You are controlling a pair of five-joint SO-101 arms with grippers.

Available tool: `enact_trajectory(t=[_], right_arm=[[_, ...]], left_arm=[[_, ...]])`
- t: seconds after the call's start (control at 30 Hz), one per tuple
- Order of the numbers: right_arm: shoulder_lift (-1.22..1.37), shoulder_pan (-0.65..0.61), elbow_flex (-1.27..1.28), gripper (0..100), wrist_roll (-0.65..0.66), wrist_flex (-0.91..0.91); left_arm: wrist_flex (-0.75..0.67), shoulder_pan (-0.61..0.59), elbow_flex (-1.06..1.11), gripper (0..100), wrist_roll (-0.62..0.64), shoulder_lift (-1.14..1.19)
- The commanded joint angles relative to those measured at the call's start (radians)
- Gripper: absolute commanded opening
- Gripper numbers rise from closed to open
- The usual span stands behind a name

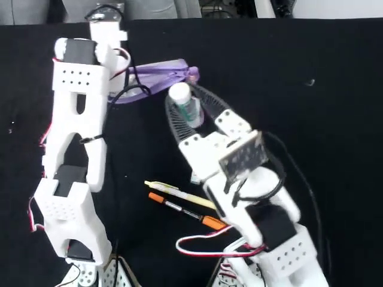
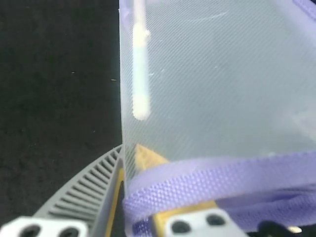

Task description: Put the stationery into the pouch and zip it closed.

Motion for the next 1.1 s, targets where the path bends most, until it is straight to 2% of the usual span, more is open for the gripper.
enact_trajectory(t=[0.0, 0.2, 0.5, 0.8, 1.07], right_arm=[[-0.022, -0.054, 0.079, 1.1, -0.018, -0.229], [0.105, -0.054, 0.13, 1.1, -0.021, -0.459], [0.473, -0.048, 0.13, 1.1, -0.017, -0.76], [0.667, 0.012, 0.13, 1.1, -0.017, -0.852], [0.944, 0.061, 0.107, 1.1, -0.011, -1.057]], left_arm=[[0.012, 0.042, -0.005, 3, 0.008, -0.023], [0.012, 0.039, -0.002, 3, 0.009, -0.018], [0.012, 0.031, -0.002, 3, 0.04, -0.017], [0.011, -0.001, -0.002, 3, 0.04, -0.014], [0.011, 0.001, -0.001, 3, 0.04, -0.012]])
